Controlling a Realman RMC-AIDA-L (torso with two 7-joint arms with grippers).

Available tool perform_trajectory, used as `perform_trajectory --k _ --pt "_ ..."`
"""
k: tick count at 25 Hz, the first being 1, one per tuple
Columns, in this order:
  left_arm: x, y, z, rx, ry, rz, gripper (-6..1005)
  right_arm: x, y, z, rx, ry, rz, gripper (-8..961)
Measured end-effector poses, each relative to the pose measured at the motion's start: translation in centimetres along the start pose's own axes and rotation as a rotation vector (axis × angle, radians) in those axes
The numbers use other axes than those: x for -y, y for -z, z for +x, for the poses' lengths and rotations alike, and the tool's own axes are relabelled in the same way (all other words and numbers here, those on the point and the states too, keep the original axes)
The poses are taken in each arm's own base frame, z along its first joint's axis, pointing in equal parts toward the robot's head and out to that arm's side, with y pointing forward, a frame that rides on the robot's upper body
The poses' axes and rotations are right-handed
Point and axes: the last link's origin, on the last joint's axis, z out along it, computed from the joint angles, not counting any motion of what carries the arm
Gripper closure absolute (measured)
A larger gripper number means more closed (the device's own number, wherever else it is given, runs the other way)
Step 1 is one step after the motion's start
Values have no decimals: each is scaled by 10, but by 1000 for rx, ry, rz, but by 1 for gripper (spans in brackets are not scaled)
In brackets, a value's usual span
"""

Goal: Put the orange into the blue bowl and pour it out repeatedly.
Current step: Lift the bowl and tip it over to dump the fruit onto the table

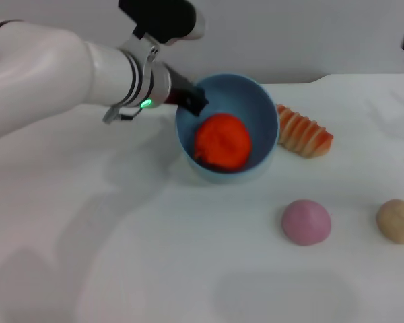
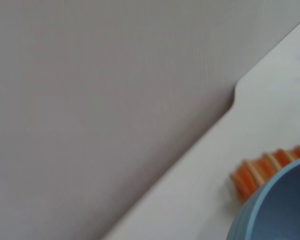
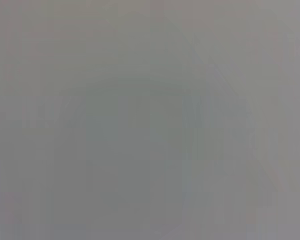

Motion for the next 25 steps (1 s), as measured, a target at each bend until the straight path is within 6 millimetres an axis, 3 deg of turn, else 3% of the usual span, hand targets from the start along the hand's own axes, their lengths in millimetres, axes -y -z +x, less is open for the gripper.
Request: perform_trajectory --k 6,11,17,25 --pt "-9 10 34 -117 -231 88 1000 2 37 48 -97 -27 109 395" --pt "-29 12 39 -153 -453 136 1000 6 72 58 -11 -148 204 395" --pt "-37 23 45 -296 -535 173 1000 7 80 56 60 -210 246 396" --pt "-50 38 36 -529 -770 314 1000 1 71 57 55 -234 233 396"
